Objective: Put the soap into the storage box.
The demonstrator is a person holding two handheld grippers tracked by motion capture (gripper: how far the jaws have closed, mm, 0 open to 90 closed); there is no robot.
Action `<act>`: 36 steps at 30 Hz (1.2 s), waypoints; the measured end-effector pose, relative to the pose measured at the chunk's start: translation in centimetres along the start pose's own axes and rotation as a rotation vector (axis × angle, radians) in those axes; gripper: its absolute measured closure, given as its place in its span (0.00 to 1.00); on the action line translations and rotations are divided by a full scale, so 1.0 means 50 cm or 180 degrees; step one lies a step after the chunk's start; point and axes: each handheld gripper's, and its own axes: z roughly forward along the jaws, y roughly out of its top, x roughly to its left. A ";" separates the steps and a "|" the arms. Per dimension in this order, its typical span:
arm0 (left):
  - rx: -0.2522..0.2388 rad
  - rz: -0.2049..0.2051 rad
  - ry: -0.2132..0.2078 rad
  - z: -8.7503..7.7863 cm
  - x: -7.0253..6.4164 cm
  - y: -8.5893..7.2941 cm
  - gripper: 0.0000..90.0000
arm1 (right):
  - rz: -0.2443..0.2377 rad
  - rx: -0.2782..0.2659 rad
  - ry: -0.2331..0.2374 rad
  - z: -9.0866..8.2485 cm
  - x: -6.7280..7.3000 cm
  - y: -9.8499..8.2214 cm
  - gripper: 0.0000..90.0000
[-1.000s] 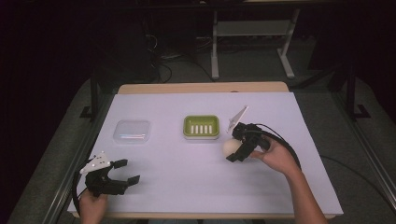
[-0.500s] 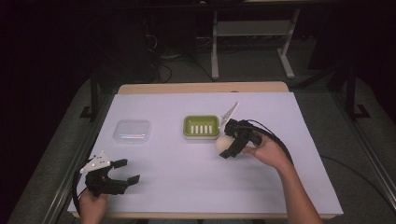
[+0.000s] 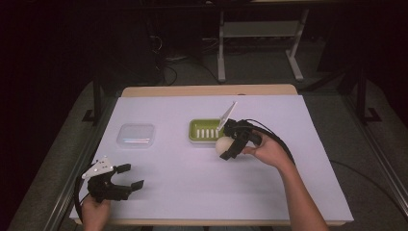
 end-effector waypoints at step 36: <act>0.0006 -0.0004 -0.0001 -0.001 0.001 -0.002 0.14 | -0.0189 -0.0018 -0.0056 -0.015 -0.057 0.134 0.26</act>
